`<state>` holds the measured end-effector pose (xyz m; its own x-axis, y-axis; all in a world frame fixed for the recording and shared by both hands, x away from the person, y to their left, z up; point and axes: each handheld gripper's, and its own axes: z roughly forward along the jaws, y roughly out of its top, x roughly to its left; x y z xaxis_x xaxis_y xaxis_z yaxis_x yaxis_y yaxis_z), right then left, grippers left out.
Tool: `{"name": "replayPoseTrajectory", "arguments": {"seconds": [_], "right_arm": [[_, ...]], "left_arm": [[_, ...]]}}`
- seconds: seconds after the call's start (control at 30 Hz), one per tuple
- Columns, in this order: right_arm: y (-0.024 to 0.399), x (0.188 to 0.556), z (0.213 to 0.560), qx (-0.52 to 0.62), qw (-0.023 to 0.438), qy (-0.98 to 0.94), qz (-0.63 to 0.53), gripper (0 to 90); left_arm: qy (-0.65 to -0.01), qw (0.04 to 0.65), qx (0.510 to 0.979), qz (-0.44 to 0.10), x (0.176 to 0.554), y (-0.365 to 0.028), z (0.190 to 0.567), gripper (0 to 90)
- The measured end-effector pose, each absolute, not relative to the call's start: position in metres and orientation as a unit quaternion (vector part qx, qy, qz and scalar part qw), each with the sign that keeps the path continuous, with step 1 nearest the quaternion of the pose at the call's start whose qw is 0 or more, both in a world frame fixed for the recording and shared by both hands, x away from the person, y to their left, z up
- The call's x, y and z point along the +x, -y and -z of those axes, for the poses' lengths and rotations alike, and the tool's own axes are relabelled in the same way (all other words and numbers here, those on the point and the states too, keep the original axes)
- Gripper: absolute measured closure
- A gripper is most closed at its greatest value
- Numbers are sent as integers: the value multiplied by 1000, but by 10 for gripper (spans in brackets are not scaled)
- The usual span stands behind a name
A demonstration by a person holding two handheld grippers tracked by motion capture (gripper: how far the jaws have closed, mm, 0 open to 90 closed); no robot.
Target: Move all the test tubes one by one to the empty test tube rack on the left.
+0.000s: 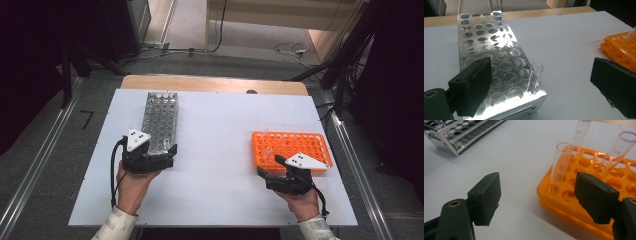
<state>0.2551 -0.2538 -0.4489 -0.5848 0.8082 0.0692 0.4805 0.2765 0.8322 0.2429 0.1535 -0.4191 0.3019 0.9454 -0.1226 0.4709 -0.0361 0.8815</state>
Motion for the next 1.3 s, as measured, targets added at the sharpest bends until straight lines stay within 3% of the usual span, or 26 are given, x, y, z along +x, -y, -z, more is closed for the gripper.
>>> {"name": "replayPoseTrajectory", "arguments": {"seconds": [0.63,1.13,1.3], "right_arm": [[255,279,469,420,214,-768,-434,559],[252,284,475,421,211,-774,-423,719],[251,282,473,419,214,-773,-427,728]], "left_arm": [[-518,453,679,-256,241,-146,418,39],[-516,454,682,-251,241,-144,418,41],[-517,454,681,-249,241,-143,419,41]]}}
